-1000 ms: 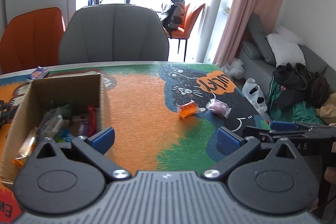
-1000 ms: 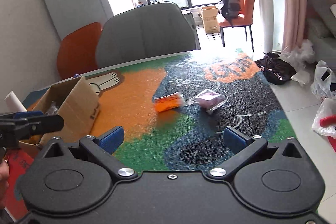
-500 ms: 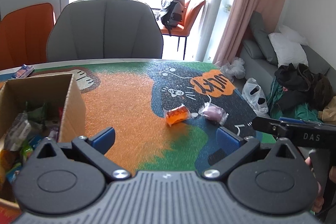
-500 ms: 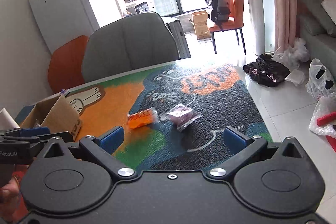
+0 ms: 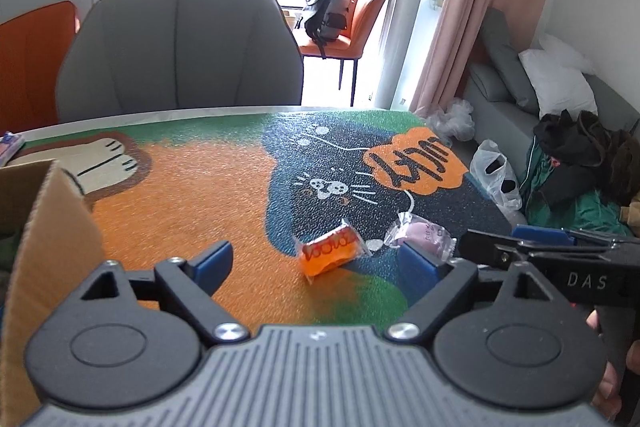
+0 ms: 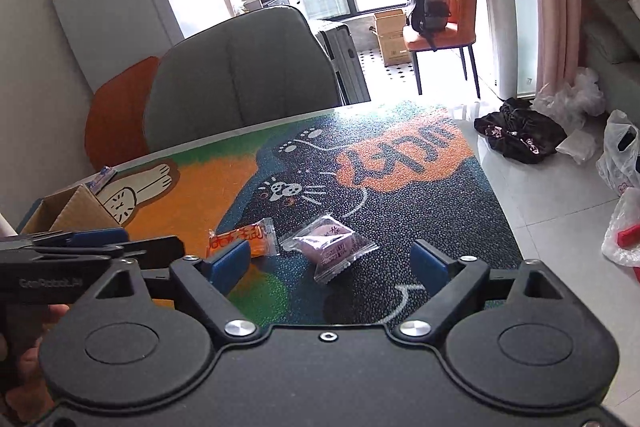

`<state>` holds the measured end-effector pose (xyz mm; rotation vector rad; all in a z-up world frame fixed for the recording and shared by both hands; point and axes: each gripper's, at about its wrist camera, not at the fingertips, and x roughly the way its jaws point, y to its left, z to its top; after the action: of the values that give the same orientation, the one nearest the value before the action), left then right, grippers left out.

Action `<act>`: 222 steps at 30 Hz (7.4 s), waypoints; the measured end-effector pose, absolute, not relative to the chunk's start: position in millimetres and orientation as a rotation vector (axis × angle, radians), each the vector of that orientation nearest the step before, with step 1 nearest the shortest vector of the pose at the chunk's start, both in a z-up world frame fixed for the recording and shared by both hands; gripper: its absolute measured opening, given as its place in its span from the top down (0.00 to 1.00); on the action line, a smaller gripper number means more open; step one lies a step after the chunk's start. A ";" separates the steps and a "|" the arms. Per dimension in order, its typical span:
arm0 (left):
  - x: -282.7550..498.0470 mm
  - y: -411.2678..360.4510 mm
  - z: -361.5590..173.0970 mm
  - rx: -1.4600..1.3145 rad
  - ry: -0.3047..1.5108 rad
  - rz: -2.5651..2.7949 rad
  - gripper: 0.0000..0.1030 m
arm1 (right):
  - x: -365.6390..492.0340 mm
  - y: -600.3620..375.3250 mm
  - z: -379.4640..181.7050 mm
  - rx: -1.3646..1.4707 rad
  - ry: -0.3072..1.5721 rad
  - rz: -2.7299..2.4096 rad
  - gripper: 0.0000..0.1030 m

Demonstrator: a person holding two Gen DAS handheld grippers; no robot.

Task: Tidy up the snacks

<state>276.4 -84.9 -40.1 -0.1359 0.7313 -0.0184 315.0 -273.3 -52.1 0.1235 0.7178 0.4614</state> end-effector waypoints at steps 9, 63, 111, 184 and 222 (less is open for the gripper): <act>311.1 -86.8 -64.9 -0.123 0.763 -0.017 0.27 | 340.6 -266.4 -60.6 0.152 0.710 0.482 0.22; 248.0 -65.9 -69.0 -0.115 0.808 -0.054 0.83 | 299.8 -237.3 -78.7 0.036 0.821 0.464 0.57; 139.2 42.8 31.1 -0.161 0.672 0.132 0.83 | 223.4 -117.2 35.9 -0.032 0.603 0.722 0.58; 59.0 64.2 36.5 -0.242 0.672 0.228 0.05 | 171.0 -124.5 40.3 0.025 0.659 0.725 0.00; -75.8 -16.2 80.0 -0.143 0.469 0.158 0.00 | 29.5 -240.9 78.7 0.044 0.430 0.608 0.00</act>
<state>-75.8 -16.2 80.0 -0.1429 0.4690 0.1577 29.5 -240.9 78.7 0.0439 0.4302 0.6077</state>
